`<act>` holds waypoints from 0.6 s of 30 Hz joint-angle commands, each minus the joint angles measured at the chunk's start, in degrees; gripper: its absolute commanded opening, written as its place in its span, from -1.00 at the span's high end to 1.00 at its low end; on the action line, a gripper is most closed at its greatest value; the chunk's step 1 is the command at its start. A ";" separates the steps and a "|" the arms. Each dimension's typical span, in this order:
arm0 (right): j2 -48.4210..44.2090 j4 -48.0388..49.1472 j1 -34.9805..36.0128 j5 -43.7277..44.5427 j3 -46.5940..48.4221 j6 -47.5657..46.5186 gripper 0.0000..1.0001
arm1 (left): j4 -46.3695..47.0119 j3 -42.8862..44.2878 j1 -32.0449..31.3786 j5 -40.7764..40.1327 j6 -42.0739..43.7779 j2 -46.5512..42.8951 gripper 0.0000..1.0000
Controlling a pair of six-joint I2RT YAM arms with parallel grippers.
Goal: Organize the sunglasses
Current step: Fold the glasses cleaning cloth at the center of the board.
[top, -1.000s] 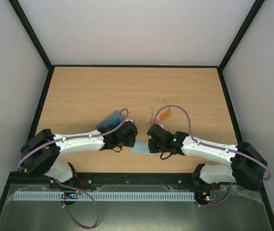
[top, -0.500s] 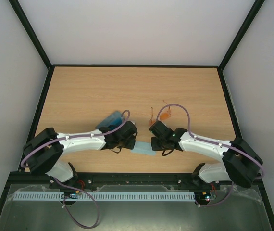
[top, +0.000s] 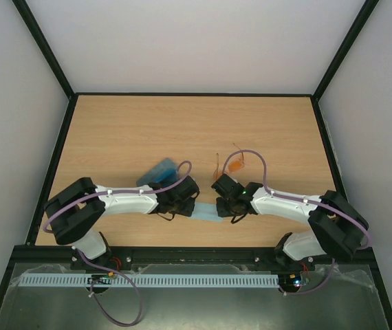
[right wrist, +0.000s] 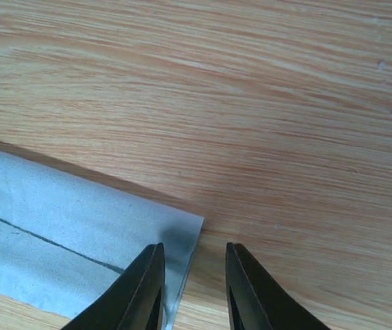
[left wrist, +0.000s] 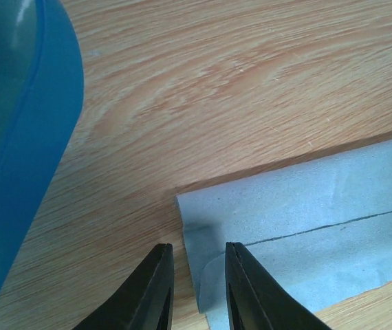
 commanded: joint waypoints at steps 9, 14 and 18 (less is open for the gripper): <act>1.72 -0.83 -0.16 1.70 1.22 -0.98 0.49 | 0.26 1.83 -0.18 -0.95 1.15 0.93 0.52; 1.57 -0.83 -0.21 2.33 1.84 -1.08 0.49 | 0.51 1.89 -0.03 -1.18 1.22 0.69 0.52; 1.95 -0.63 -0.23 2.51 2.39 -1.27 0.49 | 0.63 2.09 0.25 -1.32 1.44 0.53 0.52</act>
